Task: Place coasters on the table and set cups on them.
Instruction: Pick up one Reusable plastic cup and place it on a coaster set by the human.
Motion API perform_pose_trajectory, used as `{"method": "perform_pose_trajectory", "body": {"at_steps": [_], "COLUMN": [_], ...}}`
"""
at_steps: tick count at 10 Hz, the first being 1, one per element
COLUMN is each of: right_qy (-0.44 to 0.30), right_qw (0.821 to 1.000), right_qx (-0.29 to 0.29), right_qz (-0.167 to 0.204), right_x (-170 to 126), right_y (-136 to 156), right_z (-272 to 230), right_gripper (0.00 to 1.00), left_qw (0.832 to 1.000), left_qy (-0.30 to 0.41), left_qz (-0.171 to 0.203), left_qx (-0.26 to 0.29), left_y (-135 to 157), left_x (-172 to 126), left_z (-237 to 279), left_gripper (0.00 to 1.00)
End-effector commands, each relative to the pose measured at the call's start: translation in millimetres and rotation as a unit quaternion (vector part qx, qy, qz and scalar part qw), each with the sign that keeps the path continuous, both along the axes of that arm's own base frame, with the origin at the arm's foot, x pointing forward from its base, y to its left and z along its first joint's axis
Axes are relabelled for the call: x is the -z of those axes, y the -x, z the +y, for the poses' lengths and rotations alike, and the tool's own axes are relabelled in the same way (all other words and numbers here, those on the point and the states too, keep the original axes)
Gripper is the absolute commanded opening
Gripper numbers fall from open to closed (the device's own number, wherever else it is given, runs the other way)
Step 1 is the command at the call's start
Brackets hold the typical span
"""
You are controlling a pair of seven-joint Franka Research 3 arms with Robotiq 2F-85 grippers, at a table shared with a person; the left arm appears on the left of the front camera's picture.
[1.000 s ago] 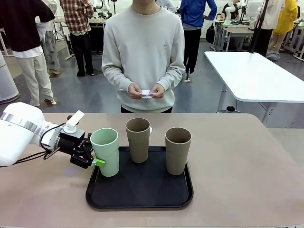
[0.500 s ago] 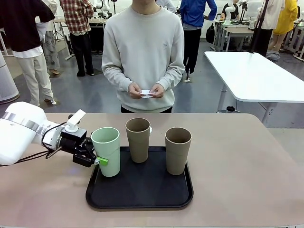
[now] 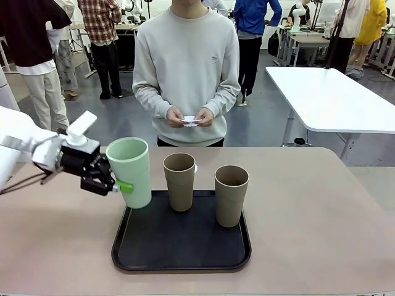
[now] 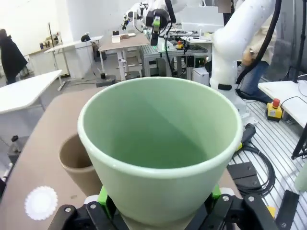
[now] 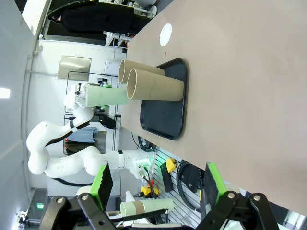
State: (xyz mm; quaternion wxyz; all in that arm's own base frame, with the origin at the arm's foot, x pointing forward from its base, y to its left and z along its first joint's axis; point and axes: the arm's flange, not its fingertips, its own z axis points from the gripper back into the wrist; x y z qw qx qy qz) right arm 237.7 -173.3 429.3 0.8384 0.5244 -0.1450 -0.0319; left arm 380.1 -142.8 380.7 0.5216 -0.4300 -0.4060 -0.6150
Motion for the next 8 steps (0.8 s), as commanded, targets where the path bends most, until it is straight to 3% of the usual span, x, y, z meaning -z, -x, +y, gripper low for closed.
{"method": "perform_pose_trajectory", "body": {"at_steps": [1,4,5,7,8], "right_qy": [-0.003,-0.003,-0.003,-0.003,-0.003], "right_qw": [1.0,1.0,1.0,1.0,1.0], "right_qx": [0.005,0.005,0.005,0.005,0.005], "right_qz": [-0.005,-0.005,-0.005,-0.005,-0.005], "right_x": [1,1,1,1,1], "right_y": [-2,-2,-2,-2,-2], "right_z": [-1,-1,-1,-1,-1], "right_gripper": [1.0,1.0,1.0,1.0,1.0], "left_qw": [1.0,1.0,1.0,1.0,1.0], "left_qy": [-0.016,-0.014,-0.007,-0.007,-0.008], "left_qz": [0.001,0.011,-0.008,-0.008,-0.003], "left_qx": [-0.011,-0.018,-0.02,-0.02,-0.024], "left_y": [13,21,14,14,15], "left_x": [-40,-58,-60,-60,-62], "left_z": [4,4,4,4,5], "left_gripper": [0.67,0.67,0.67,0.67,0.86]}}
